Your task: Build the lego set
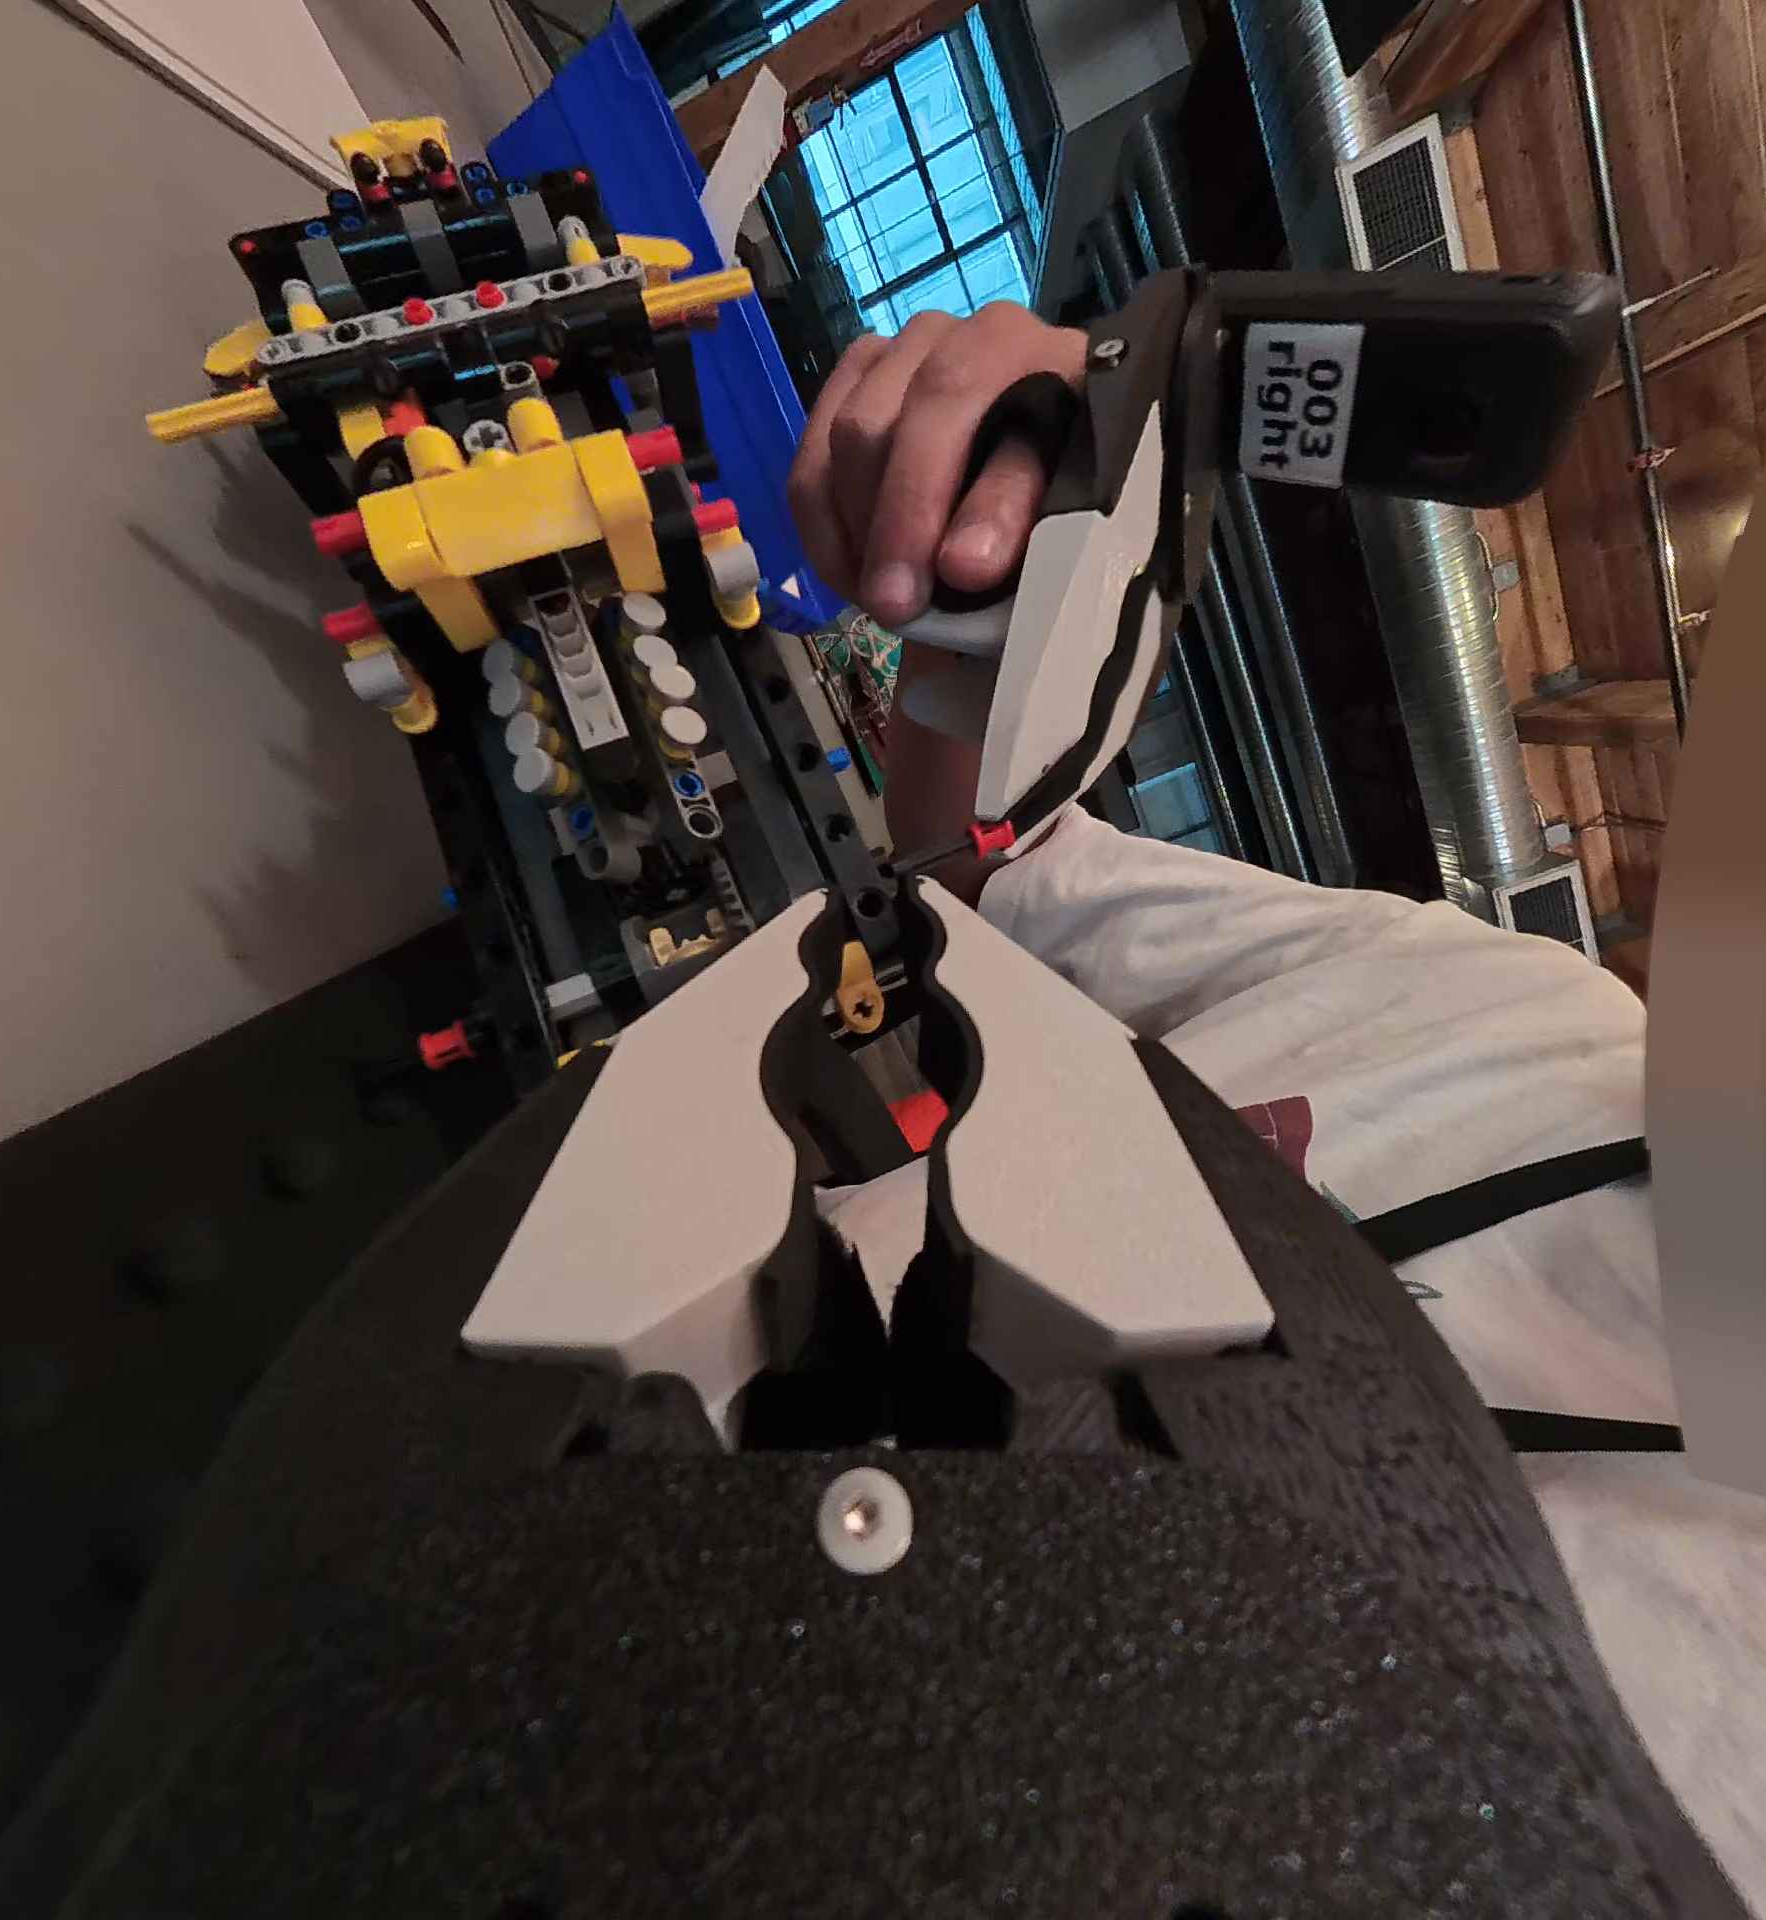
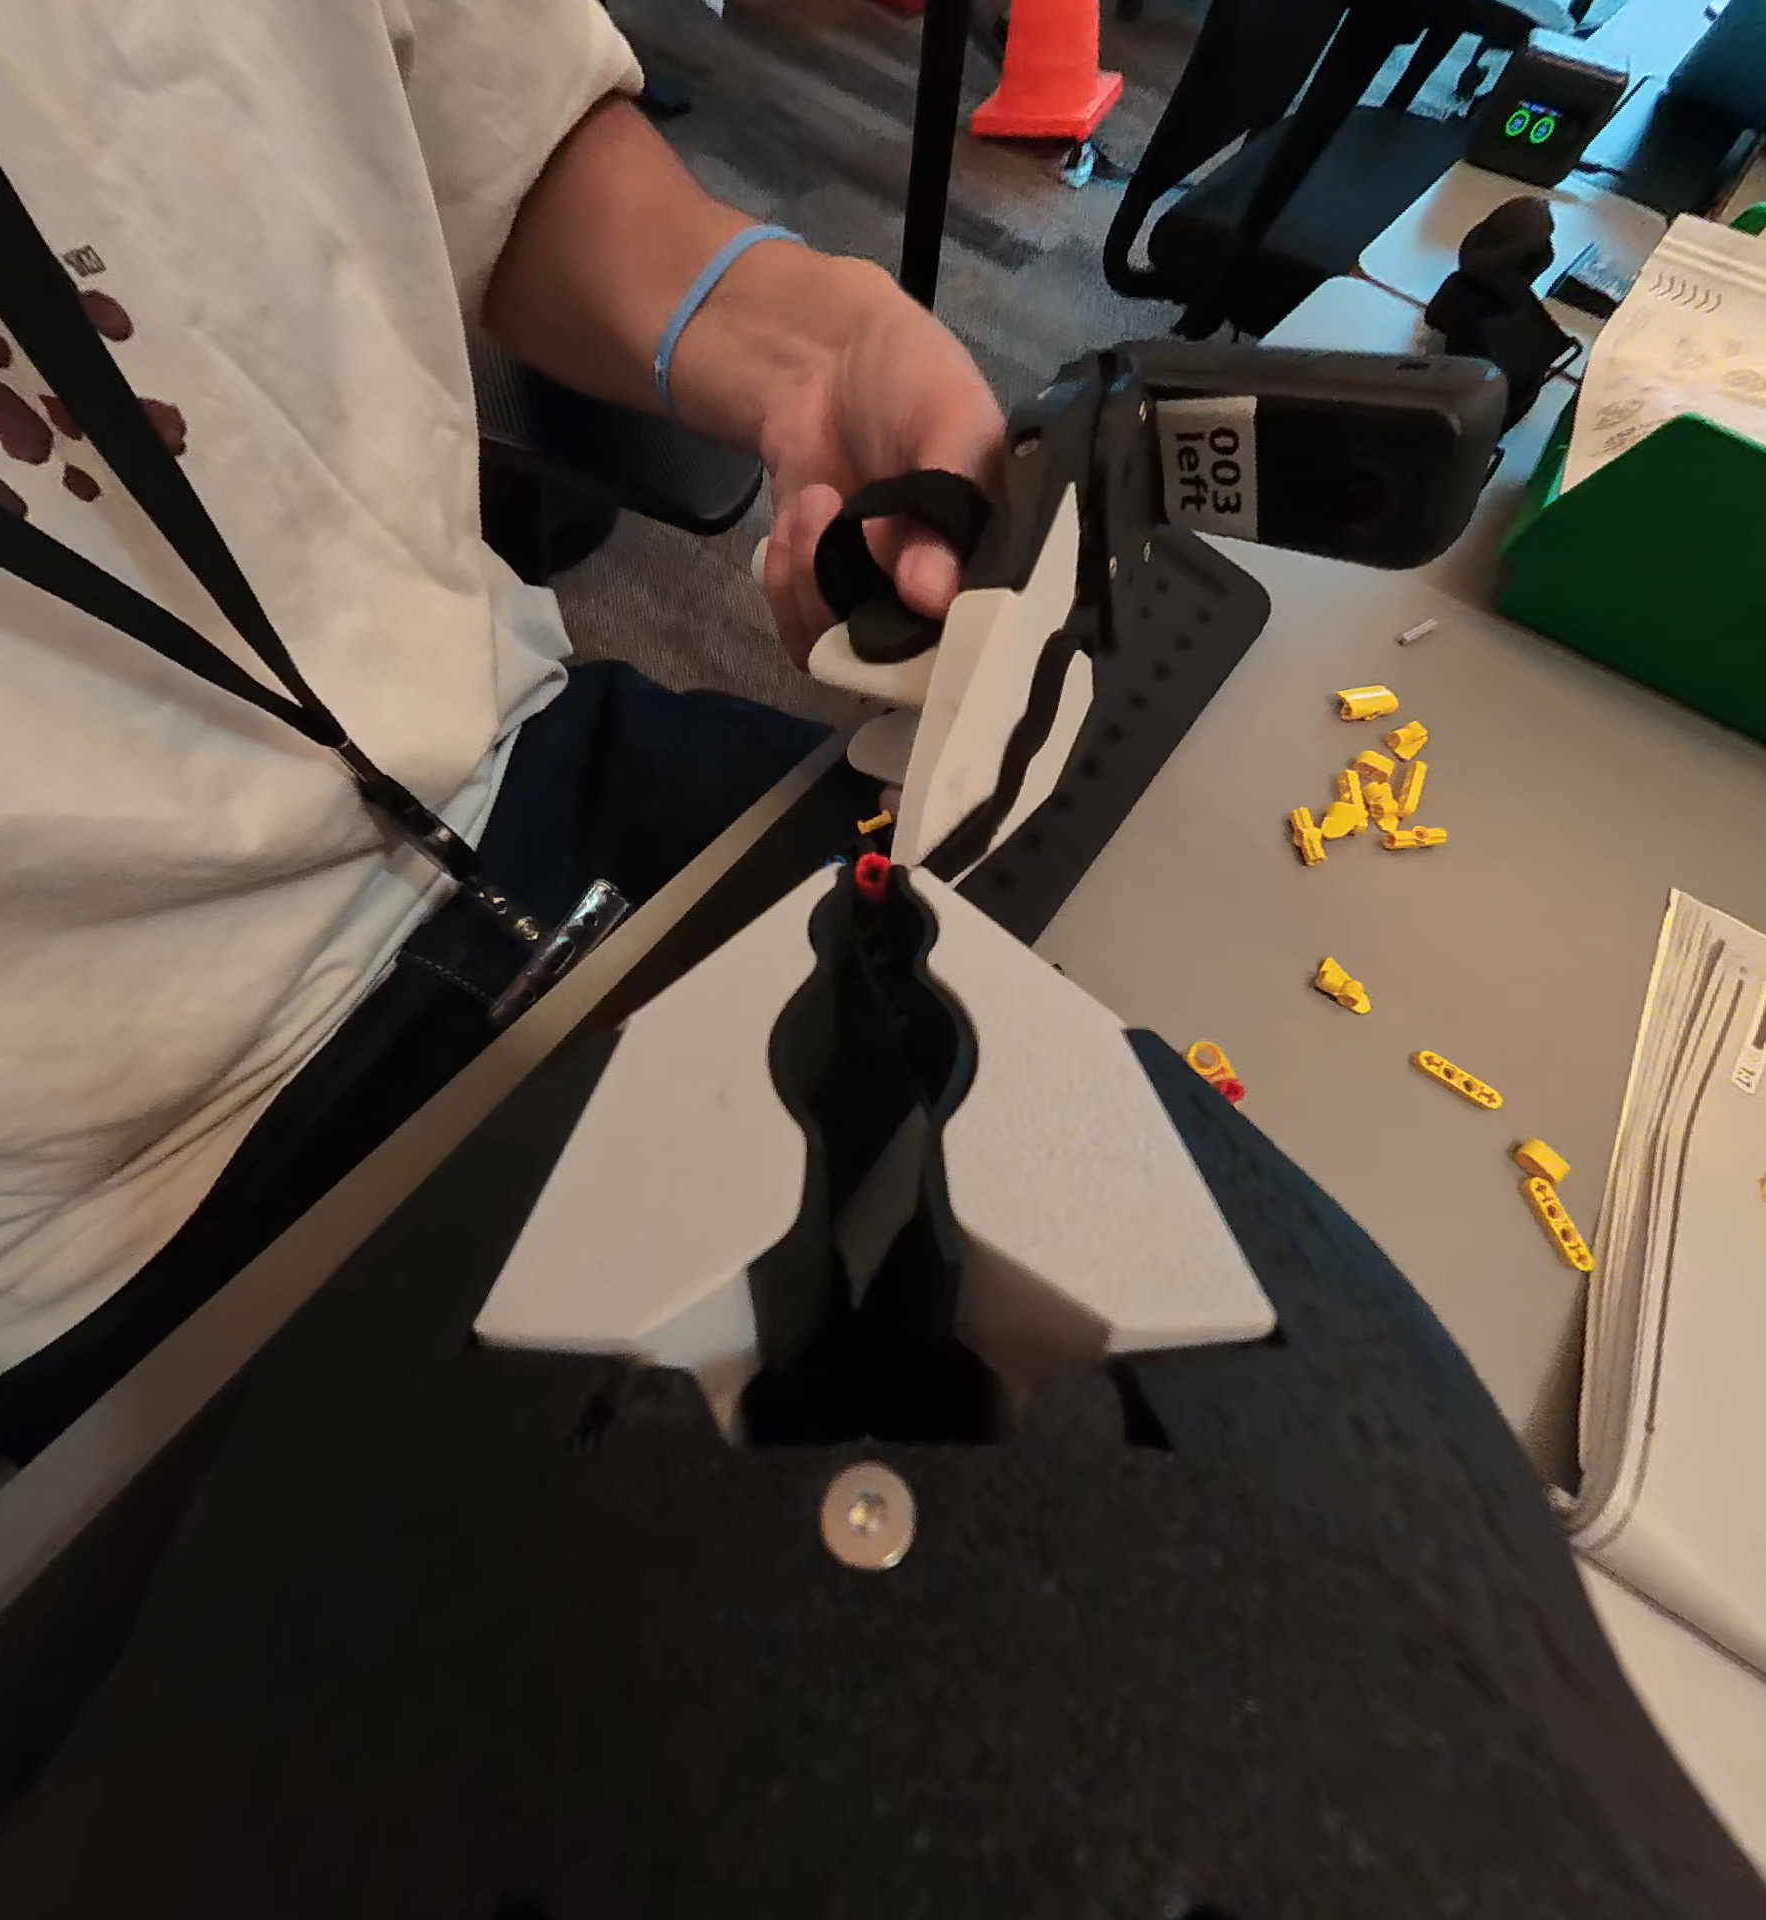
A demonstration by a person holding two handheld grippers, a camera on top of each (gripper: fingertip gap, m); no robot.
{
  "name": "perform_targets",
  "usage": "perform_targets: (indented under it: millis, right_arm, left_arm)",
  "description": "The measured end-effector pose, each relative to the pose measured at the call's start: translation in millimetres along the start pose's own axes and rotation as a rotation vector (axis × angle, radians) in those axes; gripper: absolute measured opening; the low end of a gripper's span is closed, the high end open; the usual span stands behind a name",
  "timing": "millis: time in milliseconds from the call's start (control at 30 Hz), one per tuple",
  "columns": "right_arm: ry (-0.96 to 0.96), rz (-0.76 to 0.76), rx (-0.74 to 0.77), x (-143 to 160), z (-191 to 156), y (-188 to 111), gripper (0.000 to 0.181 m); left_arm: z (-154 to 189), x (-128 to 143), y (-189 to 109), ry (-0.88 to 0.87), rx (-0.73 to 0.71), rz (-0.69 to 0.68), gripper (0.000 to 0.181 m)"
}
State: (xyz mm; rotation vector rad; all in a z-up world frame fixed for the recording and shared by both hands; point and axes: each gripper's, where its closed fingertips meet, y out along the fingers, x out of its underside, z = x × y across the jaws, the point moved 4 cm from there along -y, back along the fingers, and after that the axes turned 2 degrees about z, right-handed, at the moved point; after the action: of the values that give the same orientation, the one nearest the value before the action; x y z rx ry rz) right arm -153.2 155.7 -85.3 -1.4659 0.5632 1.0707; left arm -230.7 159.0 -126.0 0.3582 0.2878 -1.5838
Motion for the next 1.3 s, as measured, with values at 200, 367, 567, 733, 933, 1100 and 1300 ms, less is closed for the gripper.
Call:
perform_targets:
  millis: [200,367,567,733,933,1100,1300]
  right_arm:
    - [-0.002,-0.062,-0.018,-1.7,2.1,1.9,0.008]
    - [0.064,-0.061,0.111,2.5,7.0,-0.9,0.009]
    - [0.239,0.079,0.417,-2.7,-0.8,-7.6,0.014]
    - [0.273,0.217,0.543,-2.8,-9.6,-1.2,0.012]
    - [0.283,0.215,0.546,-0.6,-8.4,5.8,0.009]
    - [0.261,0.187,0.545,0.6,-7.9,5.8,0.007]
    - [0.229,0.202,0.562,1.7,-9.0,8.8,0.006]
  left_arm:
    - [-1.6,-0.1,-1.2,-0.027,0.020,0.025,0.010]
    - [-1.3,-5.4,-3.8,-0.024,0.027,0.077,0.010]
    - [-2.0,-3.9,-3.2,-0.044,0.044,0.103,0.010]
    - [-2.3,-4.1,-3.2,-0.049,0.052,0.108,0.010]
    - [-1.8,-3.6,-2.3,-0.035,0.042,0.098,0.010]
    - [-2.6,-2.4,-1.8,-0.040,0.049,0.101,0.010]
    - [-4.3,-0.9,-2.9,-0.049,0.075,0.094,0.010]
